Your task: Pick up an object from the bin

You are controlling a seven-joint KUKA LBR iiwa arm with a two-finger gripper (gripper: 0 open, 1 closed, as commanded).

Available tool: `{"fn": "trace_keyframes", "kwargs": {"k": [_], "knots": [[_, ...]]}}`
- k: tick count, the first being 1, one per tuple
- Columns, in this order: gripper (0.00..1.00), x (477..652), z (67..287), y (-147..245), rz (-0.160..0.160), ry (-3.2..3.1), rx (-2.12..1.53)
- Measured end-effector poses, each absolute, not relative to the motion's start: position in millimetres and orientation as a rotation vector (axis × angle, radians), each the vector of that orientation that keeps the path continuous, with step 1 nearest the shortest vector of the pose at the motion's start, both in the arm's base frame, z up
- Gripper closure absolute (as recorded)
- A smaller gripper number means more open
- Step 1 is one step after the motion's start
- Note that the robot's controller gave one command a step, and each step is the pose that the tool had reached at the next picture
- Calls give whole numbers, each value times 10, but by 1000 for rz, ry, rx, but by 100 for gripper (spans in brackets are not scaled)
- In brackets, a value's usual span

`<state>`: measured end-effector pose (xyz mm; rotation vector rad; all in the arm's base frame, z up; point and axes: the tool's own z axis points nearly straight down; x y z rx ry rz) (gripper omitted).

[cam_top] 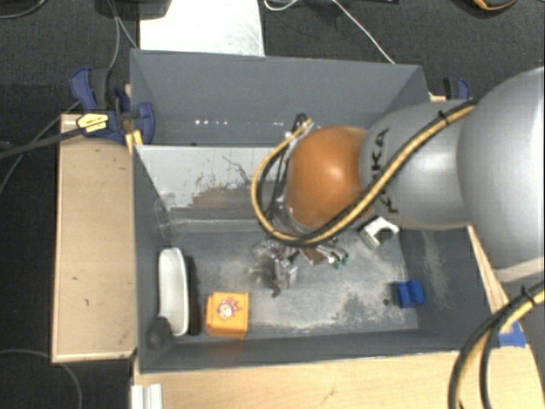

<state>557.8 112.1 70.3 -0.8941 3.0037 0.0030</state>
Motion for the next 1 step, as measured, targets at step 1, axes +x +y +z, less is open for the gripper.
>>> {"fn": "trace_keyframes", "kwargs": {"k": [1], "knots": [[100, 5578, 703, 1121, 3, 3004, -894]]}}
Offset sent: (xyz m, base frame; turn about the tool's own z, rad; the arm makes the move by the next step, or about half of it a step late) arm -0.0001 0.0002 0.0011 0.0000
